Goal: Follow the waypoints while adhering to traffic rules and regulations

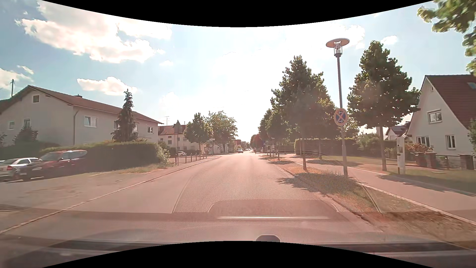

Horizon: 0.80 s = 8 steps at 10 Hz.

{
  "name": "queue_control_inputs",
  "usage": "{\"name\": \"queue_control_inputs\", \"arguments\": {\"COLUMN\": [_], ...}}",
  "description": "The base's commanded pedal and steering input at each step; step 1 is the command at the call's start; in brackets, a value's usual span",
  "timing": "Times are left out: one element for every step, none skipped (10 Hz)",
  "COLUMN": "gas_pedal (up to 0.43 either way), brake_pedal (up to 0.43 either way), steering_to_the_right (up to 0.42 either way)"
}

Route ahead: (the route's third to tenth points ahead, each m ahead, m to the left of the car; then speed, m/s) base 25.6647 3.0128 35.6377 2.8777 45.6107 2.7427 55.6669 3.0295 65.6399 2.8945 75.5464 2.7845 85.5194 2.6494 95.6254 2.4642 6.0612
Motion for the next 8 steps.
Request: {"name": "queue_control_inputs", "arguments": {"gas_pedal": [0.110,0.110,0.110,0.110,0.110,0.110,0.110,0.110], "brake_pedal": [0.000,0.000,0.000,0.000,0.000,0.000,0.000,0.000], "steering_to_the_right": [-0.004,-0.004,-0.004,-0.003,-0.003,-0.003,-0.003,-0.003]}}
